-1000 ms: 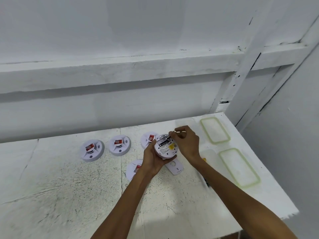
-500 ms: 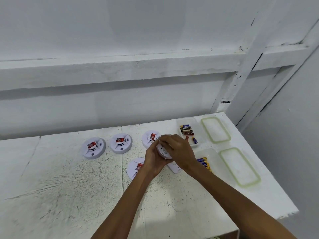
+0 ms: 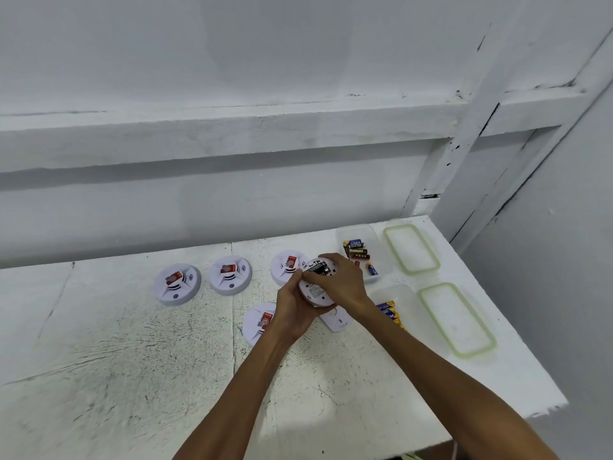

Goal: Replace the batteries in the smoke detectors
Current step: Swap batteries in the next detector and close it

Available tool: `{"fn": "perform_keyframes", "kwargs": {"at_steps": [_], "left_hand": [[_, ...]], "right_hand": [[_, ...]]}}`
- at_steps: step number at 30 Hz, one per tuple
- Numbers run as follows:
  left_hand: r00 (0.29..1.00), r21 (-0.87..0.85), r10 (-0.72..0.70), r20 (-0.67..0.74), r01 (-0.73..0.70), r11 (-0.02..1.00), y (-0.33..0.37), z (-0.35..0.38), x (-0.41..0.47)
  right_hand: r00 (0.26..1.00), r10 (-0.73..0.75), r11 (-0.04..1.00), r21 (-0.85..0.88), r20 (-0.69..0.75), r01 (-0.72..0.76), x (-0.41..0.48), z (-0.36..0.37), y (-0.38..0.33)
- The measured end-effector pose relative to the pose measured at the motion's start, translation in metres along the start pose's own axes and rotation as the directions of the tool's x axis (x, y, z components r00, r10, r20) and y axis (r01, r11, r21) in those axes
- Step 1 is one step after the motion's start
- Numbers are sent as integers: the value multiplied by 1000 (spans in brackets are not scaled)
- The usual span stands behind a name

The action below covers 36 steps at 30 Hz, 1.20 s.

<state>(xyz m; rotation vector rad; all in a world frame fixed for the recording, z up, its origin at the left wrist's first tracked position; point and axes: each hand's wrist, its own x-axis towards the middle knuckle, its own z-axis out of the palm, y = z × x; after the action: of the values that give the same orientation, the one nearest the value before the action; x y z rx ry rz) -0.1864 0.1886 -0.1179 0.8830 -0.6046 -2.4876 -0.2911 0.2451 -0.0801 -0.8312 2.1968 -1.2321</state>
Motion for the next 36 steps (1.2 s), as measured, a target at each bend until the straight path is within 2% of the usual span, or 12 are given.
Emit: {"fn": "perform_keyframes", "kwargs": {"at_steps": [6, 10, 13, 16, 19, 23, 26, 30, 33, 36], "left_hand": [[1000, -16, 4, 23, -4, 1000, 0, 0, -6], [1000, -2, -1, 20, 1, 1000, 2, -3, -3], [1000, 36, 18, 4, -18, 999, 5, -4, -2], [995, 53, 88, -39, -86, 995, 7, -5, -1], [985, 80, 151, -84, -144, 986, 11, -6, 3], [964, 164, 242, -112, -222, 961, 11, -9, 6], [956, 218, 269, -116, -240, 946, 12, -10, 7], [970, 247, 218, -104, -187, 951, 21, -14, 9], [980, 282, 178, -89, -147, 948, 30, -21, 8], [975, 317, 198, -97, -159, 935, 33, -20, 3]], "right_hand": [[994, 96, 967, 230, 54, -106, 4, -4, 2], [991, 112, 945, 302, 71, -129, 7, -3, 5], [993, 77, 953, 285, 88, -99, 7, -4, 4], [981, 173, 927, 321, 92, -194, 5, -6, 3], [981, 188, 951, 241, 53, -196, 6, -7, 9], [953, 192, 927, 277, 234, -254, 2, -8, 12], [944, 136, 910, 339, 299, -238, 0, -9, 15], [915, 150, 864, 401, 374, -305, 1, -11, 19], [894, 128, 864, 394, 429, -313, 0, -19, 14], [883, 133, 882, 352, 451, -313, 2, -23, 10]]}}
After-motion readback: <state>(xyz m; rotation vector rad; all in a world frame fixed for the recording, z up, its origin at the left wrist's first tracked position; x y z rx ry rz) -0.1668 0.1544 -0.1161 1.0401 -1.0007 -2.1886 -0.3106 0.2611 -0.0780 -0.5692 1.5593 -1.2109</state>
